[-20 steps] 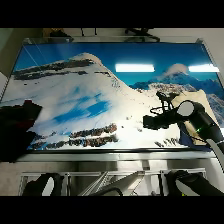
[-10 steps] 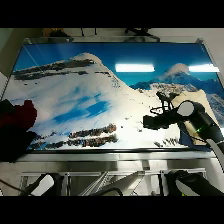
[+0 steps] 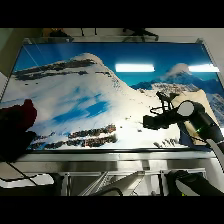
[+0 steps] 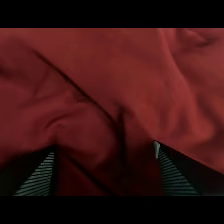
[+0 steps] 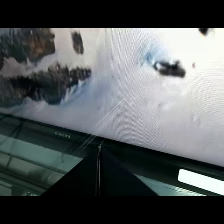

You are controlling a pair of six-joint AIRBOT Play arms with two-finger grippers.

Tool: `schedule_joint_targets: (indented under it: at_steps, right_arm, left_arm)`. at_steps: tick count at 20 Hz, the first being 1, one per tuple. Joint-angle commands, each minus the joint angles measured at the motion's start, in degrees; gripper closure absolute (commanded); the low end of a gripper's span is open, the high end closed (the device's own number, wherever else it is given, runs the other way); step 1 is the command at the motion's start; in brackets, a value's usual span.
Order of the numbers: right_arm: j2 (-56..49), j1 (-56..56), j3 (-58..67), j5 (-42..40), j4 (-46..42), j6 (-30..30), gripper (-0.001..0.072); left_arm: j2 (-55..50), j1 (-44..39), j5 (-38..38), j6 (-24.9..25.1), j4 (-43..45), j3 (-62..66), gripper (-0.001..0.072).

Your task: Fold the shirts.

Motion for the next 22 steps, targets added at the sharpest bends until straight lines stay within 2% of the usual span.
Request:
schedule_joint_targets:
  at_steps: [1, 2, 3, 7, 10, 14, 16, 20, 22]
  right_arm:
    - [0.0, 0.1, 0.0, 0.0, 0.4, 0.0, 0.0688]
    - [0.0, 0.1, 0.0, 0.0, 0.4, 0.0, 0.0688]
    - [0.0, 0.1, 0.0, 0.0, 0.4, 0.0, 0.0688]
    - [0.0, 0.1, 0.0, 0.0, 0.4, 0.0, 0.0688]
    - [0.0, 0.1, 0.0, 0.0, 0.4, 0.0, 0.0688]
    - [0.0, 0.1, 0.0, -0.3, 0.4, 0.0, 0.0688]
    - [0.0, 0.1, 0.0, -0.3, 0.4, 0.0, 0.0688]
    - [0.0, 0.0, 0.0, -0.4, 0.4, 0.0, 0.0688]
    - [0.1, 0.0, 0.0, -0.3, 0.3, 0.0, 0.0686]
  left_arm:
    - [-4.4, 0.2, 5.2, 0.4, 0.2, 0.5, 0.0316]
    - [-4.9, 0.2, 4.1, 0.5, 0.0, 1.7, 0.0593]
    - [-5.1, -0.2, 1.9, 0.5, -0.4, 3.8, 0.0691]
    - [-3.1, -4.8, -9.4, 1.6, -0.3, 16.9, 0.069]
    - [1.9, -10.8, -14.2, 1.6, -1.7, 24.4, 0.069]
    - [9.7, -22.3, -25.2, 5.7, -19.3, 33.0, 0.069]
    - [13.5, -29.7, -29.6, 6.3, -24.0, 35.1, 0.0691]
    - [16.2, -44.1, -34.2, 5.6, -23.8, 35.2, 0.069]
    - [15.1, -50.0, -32.8, 5.5, -23.8, 33.2, 0.0691]
